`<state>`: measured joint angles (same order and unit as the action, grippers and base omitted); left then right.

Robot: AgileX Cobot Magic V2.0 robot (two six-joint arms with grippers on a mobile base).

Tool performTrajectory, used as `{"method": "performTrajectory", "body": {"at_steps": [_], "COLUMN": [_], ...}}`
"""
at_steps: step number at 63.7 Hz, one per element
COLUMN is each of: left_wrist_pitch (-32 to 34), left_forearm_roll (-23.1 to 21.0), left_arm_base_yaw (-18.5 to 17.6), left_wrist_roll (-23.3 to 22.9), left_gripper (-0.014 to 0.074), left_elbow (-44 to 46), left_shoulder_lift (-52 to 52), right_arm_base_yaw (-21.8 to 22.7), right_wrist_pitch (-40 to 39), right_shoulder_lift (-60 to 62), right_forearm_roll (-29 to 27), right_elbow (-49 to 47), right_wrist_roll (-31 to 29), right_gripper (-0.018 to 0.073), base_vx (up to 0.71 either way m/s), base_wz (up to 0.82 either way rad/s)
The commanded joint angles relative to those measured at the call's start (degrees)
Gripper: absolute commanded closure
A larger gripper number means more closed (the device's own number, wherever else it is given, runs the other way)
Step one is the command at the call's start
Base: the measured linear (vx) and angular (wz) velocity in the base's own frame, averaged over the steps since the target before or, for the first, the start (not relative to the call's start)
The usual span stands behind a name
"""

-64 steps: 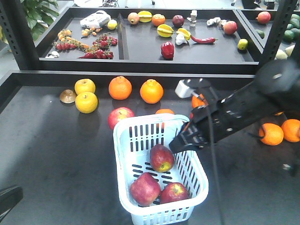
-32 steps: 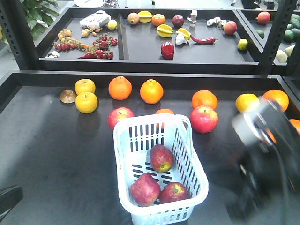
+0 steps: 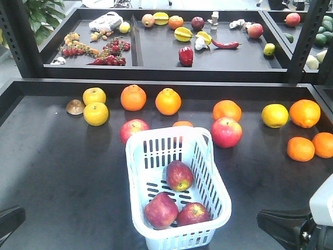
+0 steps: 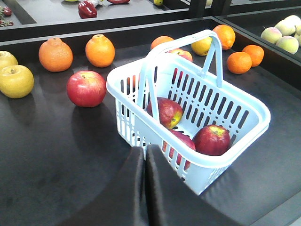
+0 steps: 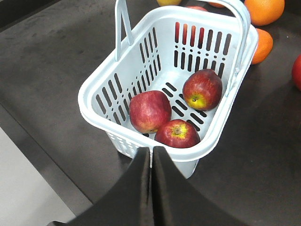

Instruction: Pick three apples into basket with both arms

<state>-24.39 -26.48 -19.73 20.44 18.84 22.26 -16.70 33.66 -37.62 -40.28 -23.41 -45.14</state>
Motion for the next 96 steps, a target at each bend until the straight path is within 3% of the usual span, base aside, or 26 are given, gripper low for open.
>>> {"method": "performTrajectory", "body": {"at_steps": [1, 46, 50, 57, 64, 77, 90, 96], "left_wrist_pitch": [3.13, 3.19, 3.38, 3.54, 4.71, 10.74, 21.04, 21.58], "left_forearm_roll": [-1.24, -0.20, 4.07, 17.34, 23.33, 23.22, 23.28, 25.72], "left_arm_base_yaw": [-0.14, -0.14, -0.14, -0.14, -0.14, -0.14, -0.14, -0.14], "left_wrist_roll": [-0.48, -0.86, -5.31, -20.44, -31.09, -31.89, -31.89, -31.75], "left_gripper": [0.0602, 0.0602, 0.0602, 0.0602, 0.0602, 0.0602, 0.0602, 0.0602], "left_elbow": [1.38, 1.38, 1.38, 0.20, -3.85, -11.97, -19.28, -19.08], "left_shoulder_lift": [0.32, 0.32, 0.32, 0.24, 0.24, 0.19, 0.13, -1.71], "right_arm_base_yaw": [0.21, 0.21, 0.21, 0.21, 0.21, 0.21, 0.21, 0.21], "right_wrist_pitch": [-2.26, -2.29, -2.29, -2.29, -2.29, -2.29, -2.29, -2.30], "right_shoulder_lift": [0.13, 0.13, 0.13, 0.13, 0.13, 0.13, 0.13, 0.13], "right_forearm_roll": [-1.38, -1.38, -1.38, -1.38, -1.38, -1.38, -1.38, -1.38], "right_elbow": [-1.49, -1.49, -1.49, -1.49, -1.49, -1.49, -1.49, -1.49], "right_wrist_roll": [-0.32, -0.32, -0.32, -0.32, -0.32, -0.32, -0.32, -0.32], "right_gripper": [0.0564, 0.0564, 0.0564, 0.0564, 0.0564, 0.0564, 0.0564, 0.0564], "base_vx": [0.00, 0.00, 0.00, 0.00, 0.00, 0.00, 0.00, 0.00], "base_wz": [0.00, 0.00, 0.00, 0.00, 0.00, 0.00, 0.00, 0.00]}}
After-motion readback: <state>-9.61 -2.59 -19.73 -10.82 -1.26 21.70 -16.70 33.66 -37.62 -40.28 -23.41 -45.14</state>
